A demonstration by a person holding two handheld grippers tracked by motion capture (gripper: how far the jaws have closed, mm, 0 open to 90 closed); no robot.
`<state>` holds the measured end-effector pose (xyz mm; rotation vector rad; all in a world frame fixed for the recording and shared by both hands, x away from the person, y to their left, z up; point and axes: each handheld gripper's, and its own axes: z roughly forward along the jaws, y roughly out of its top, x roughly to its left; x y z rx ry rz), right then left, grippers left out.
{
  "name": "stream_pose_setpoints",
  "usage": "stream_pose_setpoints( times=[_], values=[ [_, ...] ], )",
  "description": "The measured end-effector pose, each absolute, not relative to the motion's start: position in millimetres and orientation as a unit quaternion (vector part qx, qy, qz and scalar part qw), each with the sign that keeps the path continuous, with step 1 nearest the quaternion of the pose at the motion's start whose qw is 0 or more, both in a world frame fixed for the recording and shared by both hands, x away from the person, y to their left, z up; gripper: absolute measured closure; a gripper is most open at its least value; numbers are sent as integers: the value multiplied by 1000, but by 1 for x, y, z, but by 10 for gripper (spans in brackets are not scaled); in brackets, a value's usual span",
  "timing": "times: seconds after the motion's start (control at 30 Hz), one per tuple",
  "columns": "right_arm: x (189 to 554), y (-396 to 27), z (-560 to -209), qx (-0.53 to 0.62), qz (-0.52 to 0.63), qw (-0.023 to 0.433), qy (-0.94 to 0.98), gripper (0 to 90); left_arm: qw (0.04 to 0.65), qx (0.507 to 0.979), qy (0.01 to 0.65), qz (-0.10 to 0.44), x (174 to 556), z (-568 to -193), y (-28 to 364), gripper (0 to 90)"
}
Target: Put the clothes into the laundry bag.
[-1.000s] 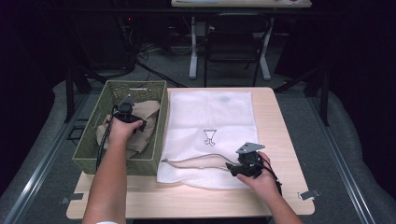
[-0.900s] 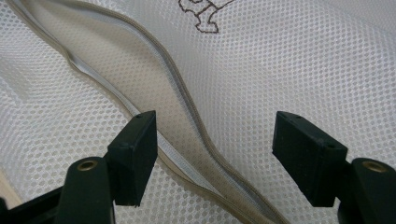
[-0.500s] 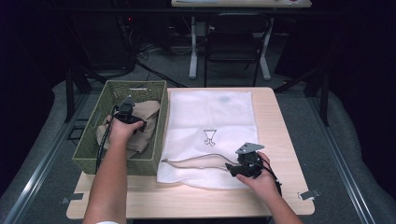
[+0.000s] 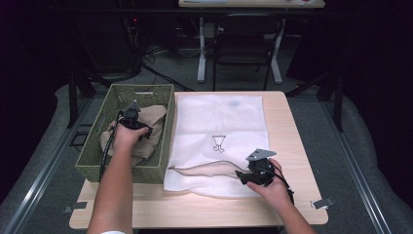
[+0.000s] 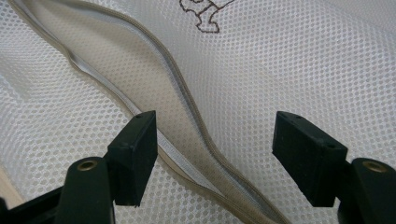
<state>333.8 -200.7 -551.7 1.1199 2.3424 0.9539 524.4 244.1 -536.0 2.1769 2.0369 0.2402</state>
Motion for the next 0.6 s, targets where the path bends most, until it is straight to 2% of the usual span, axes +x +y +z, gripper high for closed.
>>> stream_pose_setpoints(
  times=[0.37, 0.6],
  values=[
    [334, -201, -552, 398, 338, 187, 832, 307, 81, 726, 679, 77, 524, -538, 246, 35],
    [333, -201, -551, 398, 339, 188, 831, 308, 93, 722, 681, 84, 521, -538, 248, 124]
  ],
)
